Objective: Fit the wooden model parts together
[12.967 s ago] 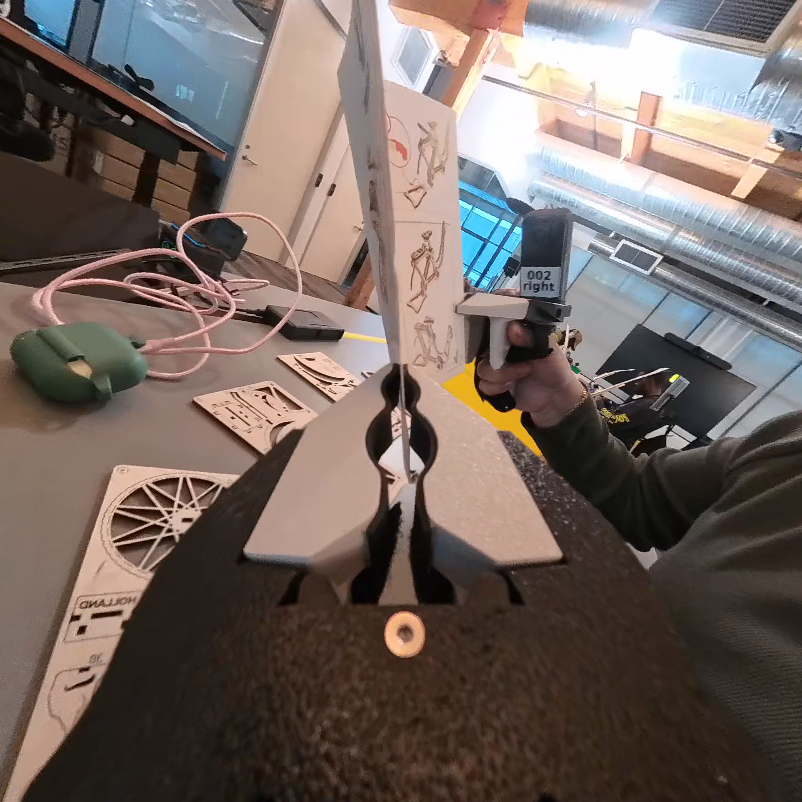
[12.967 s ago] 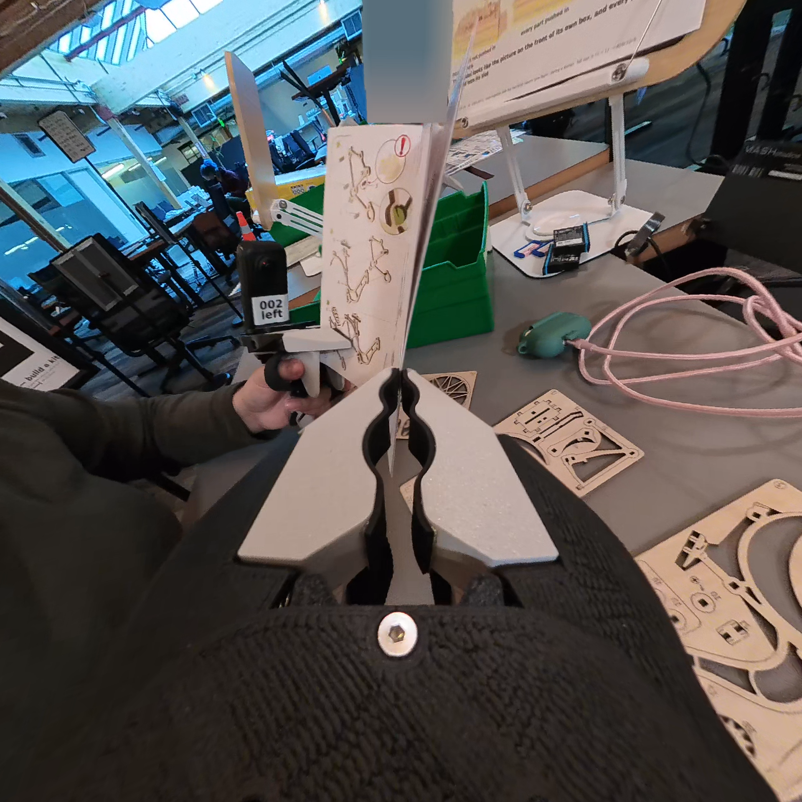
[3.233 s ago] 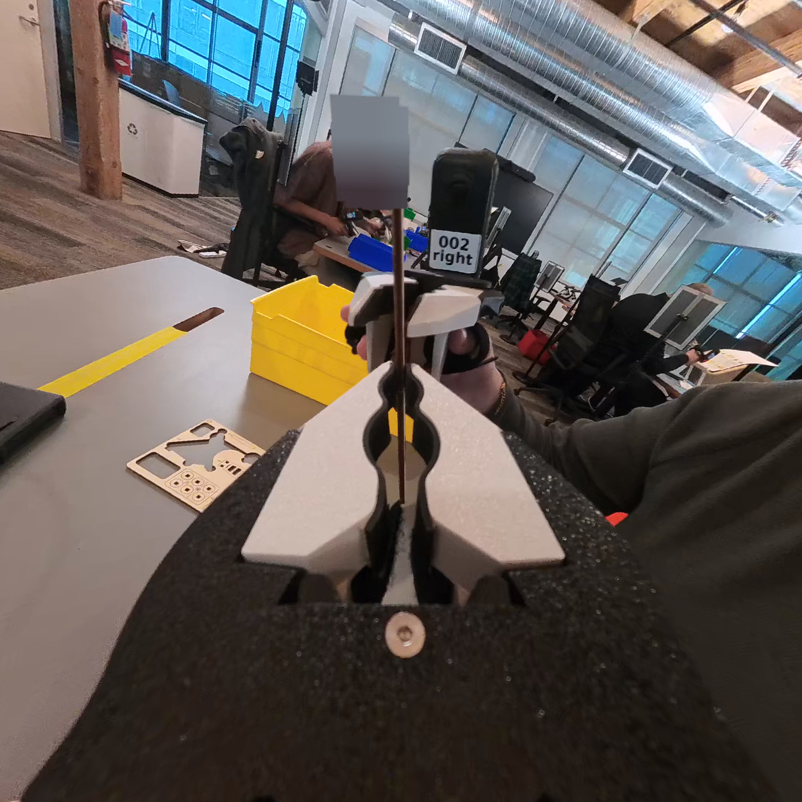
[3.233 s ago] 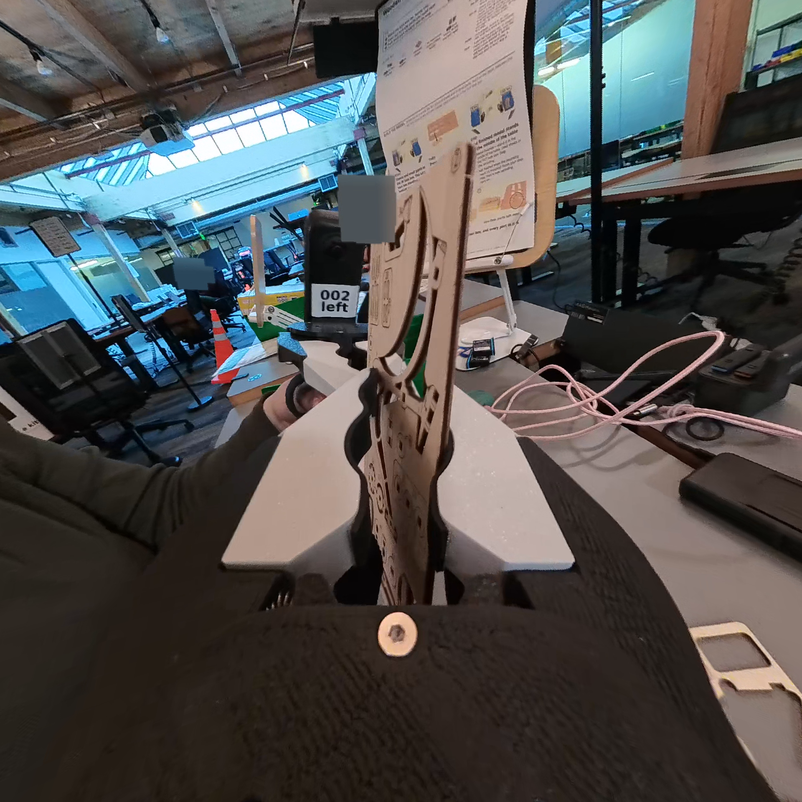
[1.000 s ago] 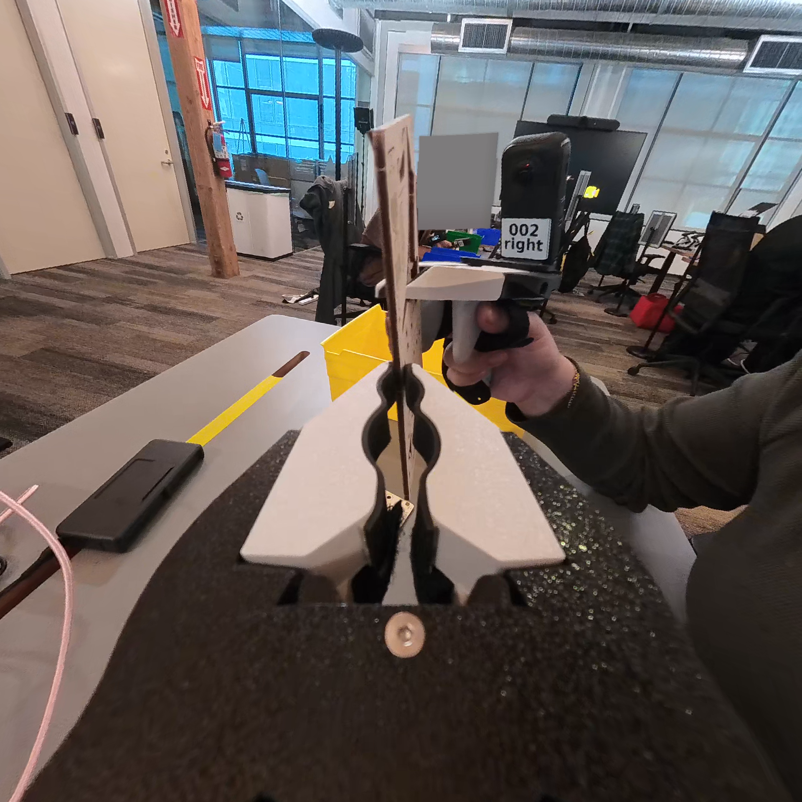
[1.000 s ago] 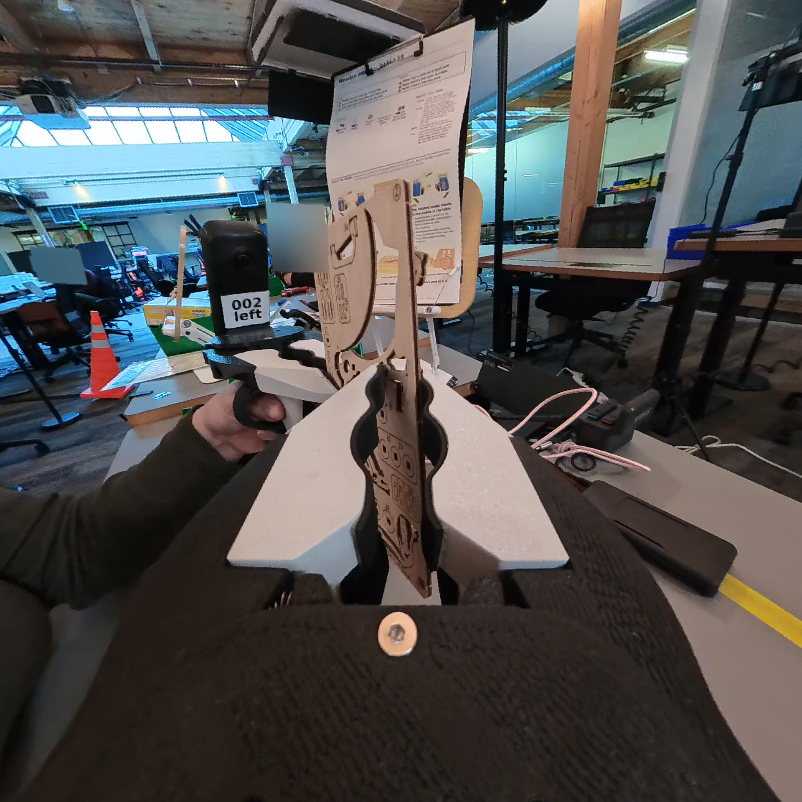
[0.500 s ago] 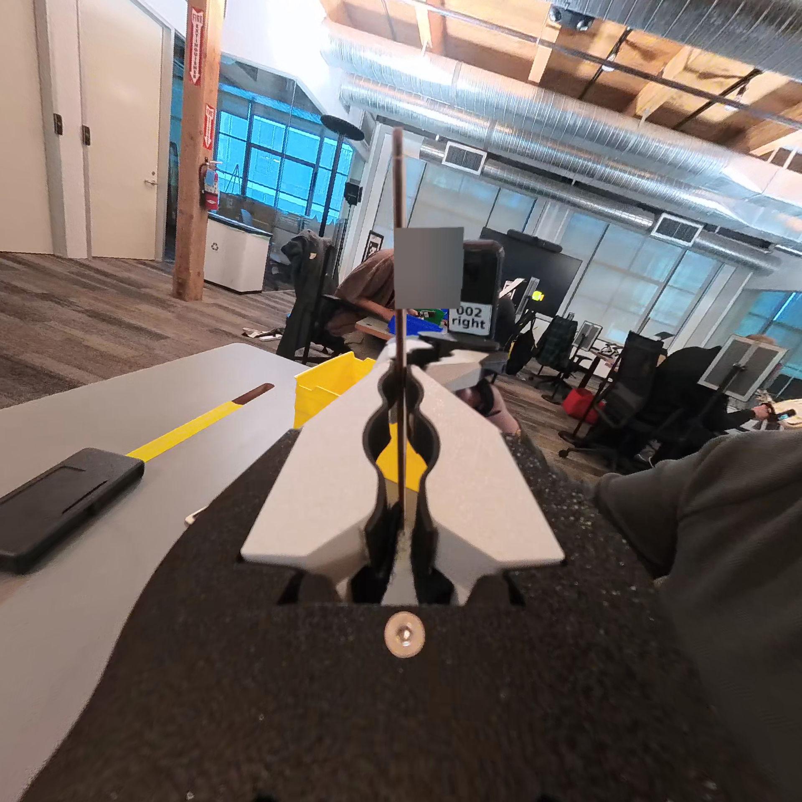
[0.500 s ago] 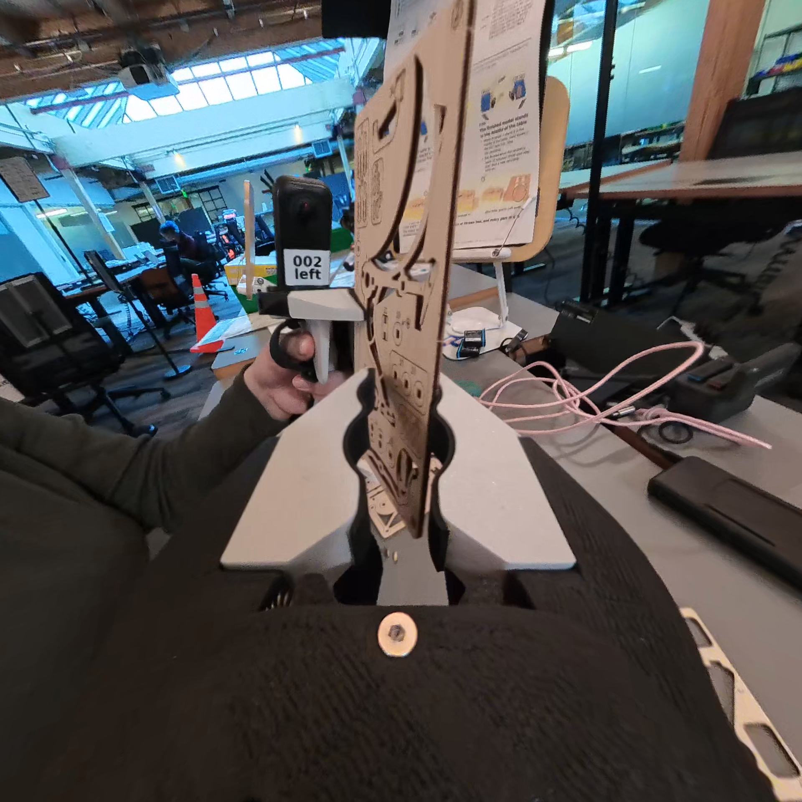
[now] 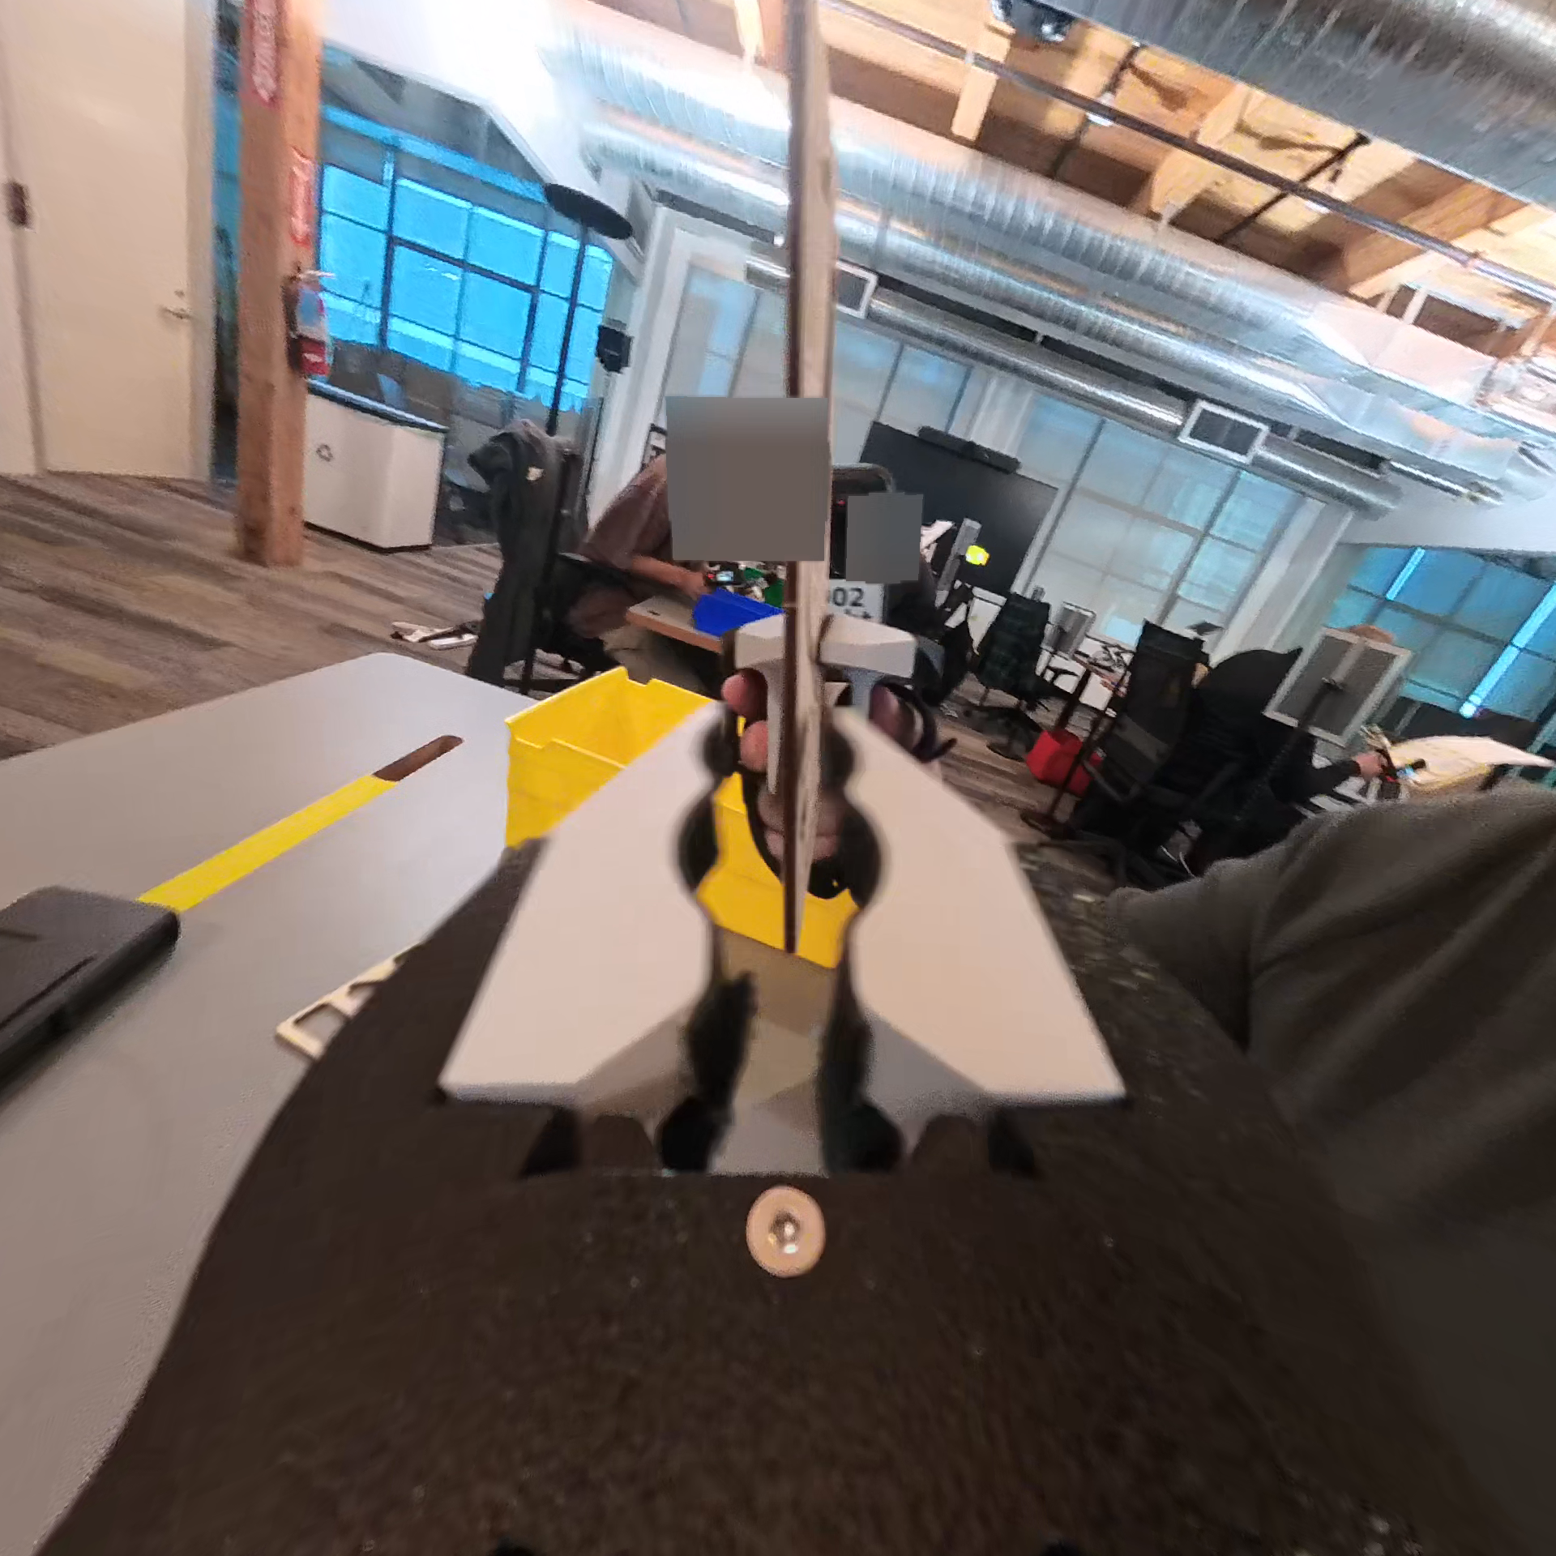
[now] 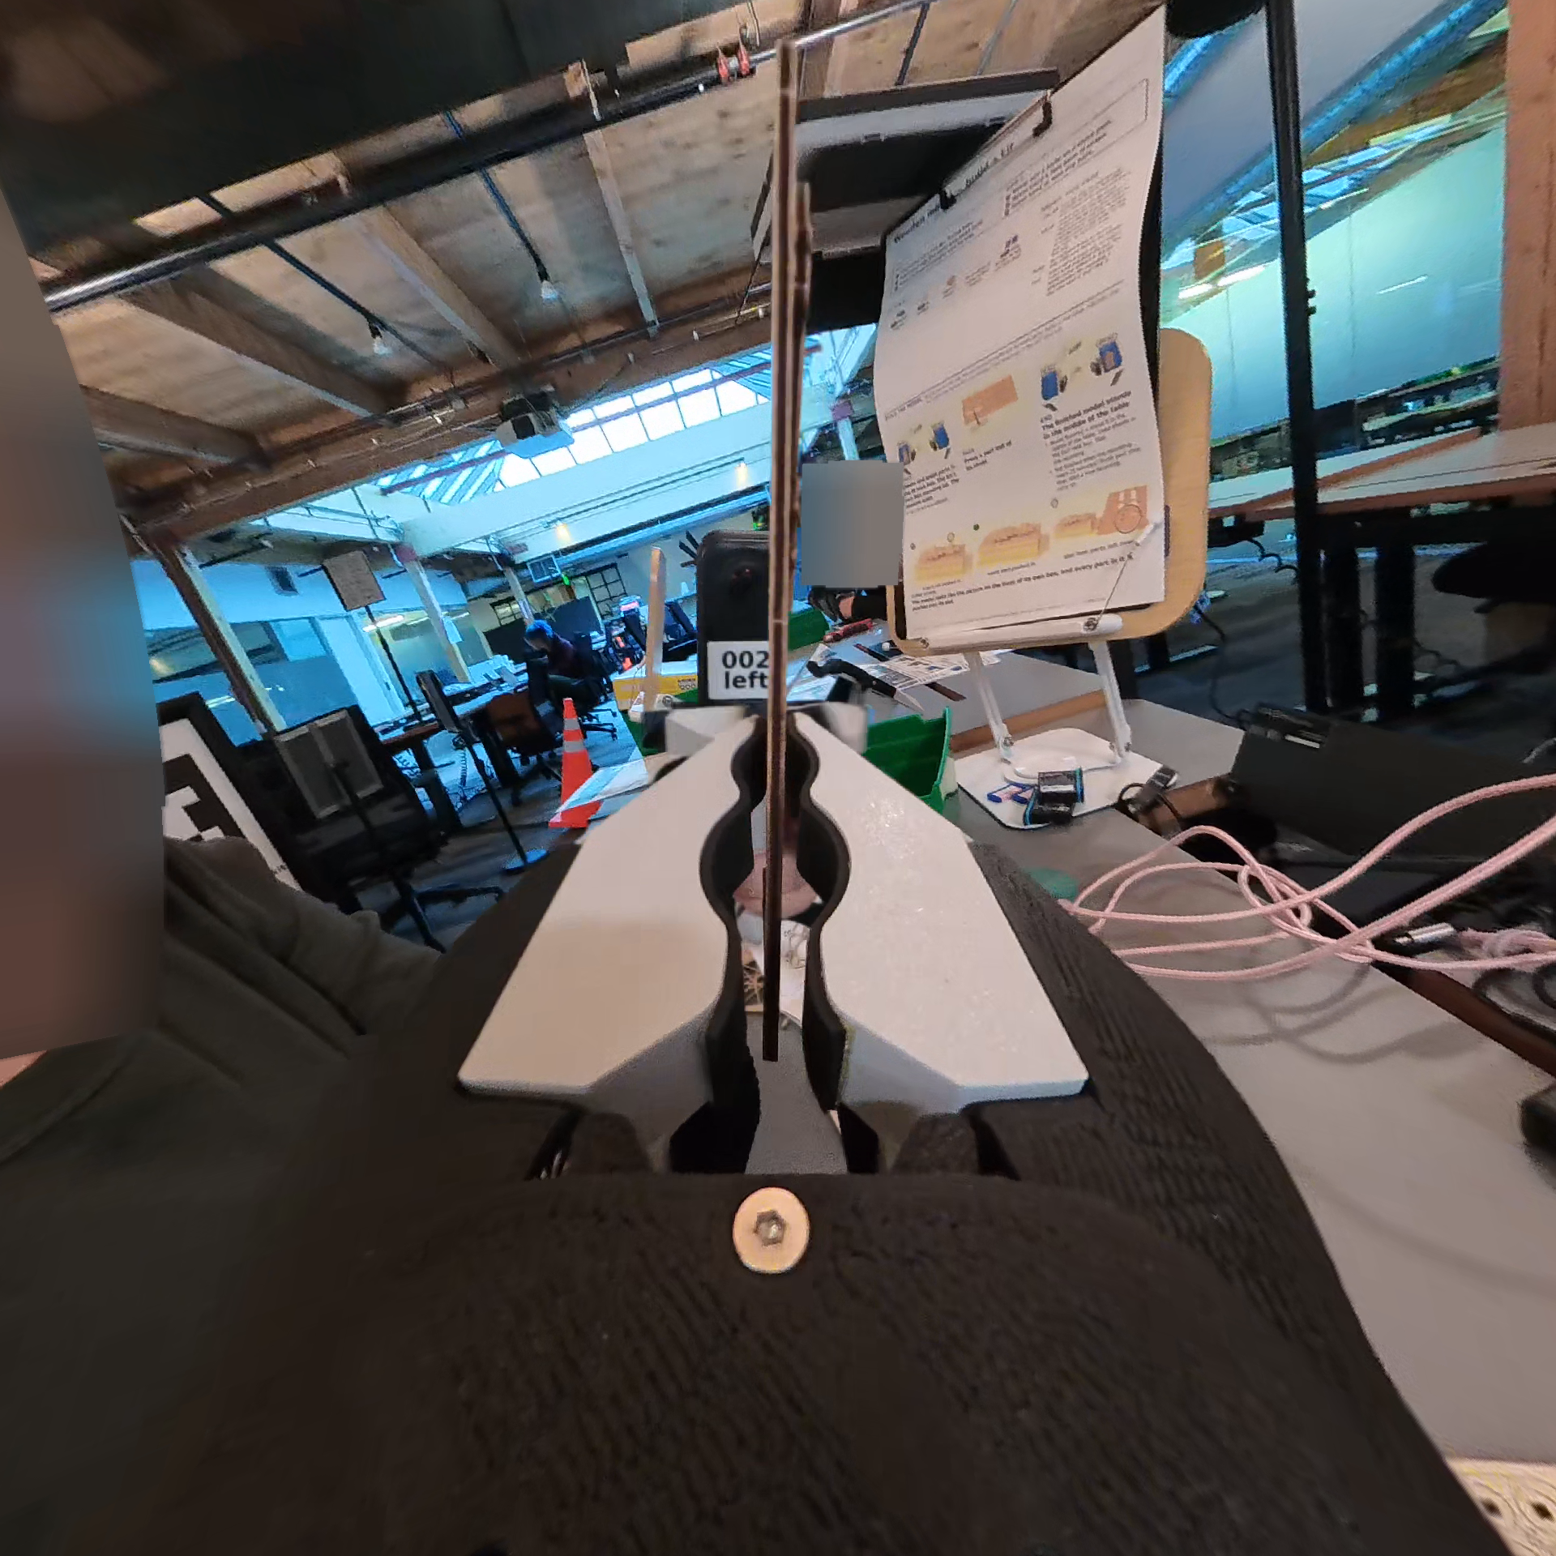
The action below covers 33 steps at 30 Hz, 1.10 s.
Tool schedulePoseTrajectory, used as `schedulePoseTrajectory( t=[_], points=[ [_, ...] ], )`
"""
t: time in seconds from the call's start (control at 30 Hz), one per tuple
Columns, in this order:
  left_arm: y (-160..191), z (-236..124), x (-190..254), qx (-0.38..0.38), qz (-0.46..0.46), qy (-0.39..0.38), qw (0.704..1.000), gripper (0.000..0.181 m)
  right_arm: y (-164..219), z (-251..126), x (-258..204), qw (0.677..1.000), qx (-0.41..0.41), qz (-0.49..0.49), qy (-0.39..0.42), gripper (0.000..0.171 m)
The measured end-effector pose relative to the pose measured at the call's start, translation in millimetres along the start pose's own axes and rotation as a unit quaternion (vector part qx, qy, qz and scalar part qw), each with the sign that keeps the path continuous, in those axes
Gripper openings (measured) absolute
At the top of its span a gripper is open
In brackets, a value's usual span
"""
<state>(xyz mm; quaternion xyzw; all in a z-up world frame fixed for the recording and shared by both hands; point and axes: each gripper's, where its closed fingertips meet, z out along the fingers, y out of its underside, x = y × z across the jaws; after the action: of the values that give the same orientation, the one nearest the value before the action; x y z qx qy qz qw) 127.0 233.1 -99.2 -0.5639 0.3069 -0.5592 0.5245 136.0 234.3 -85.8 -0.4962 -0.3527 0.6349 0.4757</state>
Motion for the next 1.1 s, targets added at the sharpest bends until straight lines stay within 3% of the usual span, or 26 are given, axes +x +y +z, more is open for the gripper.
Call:
schedulePoseTrajectory(
  t=[0.03,0.2,1.1],
  points=[
    [1,1,5,0.003,0.015,0.016,1.0,0.001,0,0,1,1.0,0.003,0.0,0.001,0.001],
    [-1,2,3,0.0,0.06,-0.018,0.998,0.0,2,1,6,1.0,-0.003,-0.014,0.022,0.017],
    [6,5,-7,-0.022,0.091,-0.073,0.993,0.0,14,-3,30,0.992,-0.037,-0.053,0.11,0.015]
  ],
)
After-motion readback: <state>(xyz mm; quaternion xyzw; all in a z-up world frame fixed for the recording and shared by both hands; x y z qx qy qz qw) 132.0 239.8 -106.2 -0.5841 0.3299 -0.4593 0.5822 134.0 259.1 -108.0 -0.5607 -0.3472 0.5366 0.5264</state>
